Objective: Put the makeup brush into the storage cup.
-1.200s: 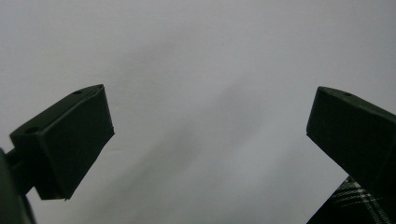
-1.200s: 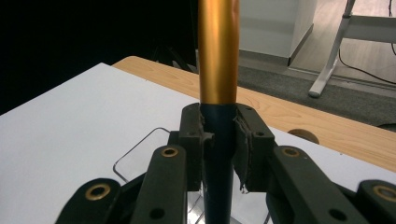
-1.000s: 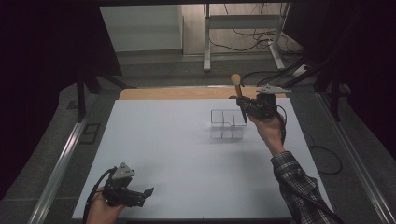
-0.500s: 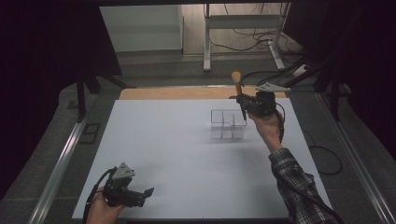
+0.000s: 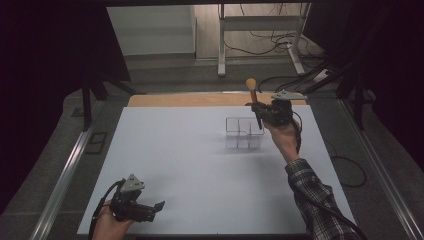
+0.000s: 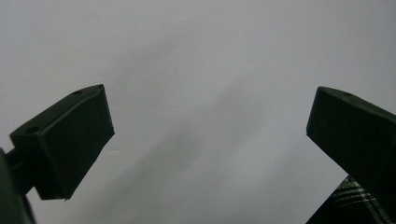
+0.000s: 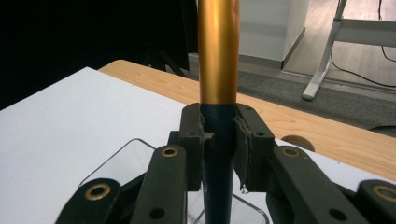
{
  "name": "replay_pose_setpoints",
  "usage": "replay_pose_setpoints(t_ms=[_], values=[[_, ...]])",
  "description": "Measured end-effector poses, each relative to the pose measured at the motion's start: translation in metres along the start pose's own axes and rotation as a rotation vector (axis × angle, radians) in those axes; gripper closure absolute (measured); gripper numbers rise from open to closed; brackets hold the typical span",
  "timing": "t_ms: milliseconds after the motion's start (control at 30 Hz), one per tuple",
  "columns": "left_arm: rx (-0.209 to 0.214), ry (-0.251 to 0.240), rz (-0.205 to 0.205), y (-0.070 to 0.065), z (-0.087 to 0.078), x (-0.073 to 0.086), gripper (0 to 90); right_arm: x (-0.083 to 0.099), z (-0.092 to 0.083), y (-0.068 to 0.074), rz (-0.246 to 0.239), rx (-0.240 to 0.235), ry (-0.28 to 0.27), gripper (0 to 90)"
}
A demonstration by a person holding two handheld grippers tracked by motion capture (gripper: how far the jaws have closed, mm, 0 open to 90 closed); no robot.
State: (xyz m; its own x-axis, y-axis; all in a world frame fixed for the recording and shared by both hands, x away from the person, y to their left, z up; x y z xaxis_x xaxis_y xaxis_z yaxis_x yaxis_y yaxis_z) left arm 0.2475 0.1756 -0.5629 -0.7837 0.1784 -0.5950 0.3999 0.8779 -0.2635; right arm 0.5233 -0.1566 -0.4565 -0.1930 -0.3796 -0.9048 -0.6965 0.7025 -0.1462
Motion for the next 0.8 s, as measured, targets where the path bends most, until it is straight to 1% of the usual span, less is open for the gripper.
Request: replay_pose_setpoints(t_ms=[433,800], values=[[-0.001,0.001,0.001,0.000,0.000,0.000,0.9,0.013,0.005,0.004,-0.001,-0.005,0.013,74.1],[-0.001,0.001,0.003,0.000,0.000,0.000,0.9,0.024,0.007,0.005,-0.001,-0.004,0.034,74.1]])
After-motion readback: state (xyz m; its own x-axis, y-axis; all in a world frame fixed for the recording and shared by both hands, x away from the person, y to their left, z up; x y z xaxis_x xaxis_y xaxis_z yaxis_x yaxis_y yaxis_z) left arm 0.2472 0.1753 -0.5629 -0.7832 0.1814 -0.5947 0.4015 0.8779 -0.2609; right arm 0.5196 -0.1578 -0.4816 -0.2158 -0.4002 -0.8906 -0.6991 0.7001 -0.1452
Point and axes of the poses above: each handheld gripper's, and its own axes: z roughly forward along the jaws, x roughly out of its underside, y roughly to its left, the point moved 9 cm from there along z, roughly forward along the jaws, and after that the axes turned 14 degrees about -z, right-handed, at the moved point
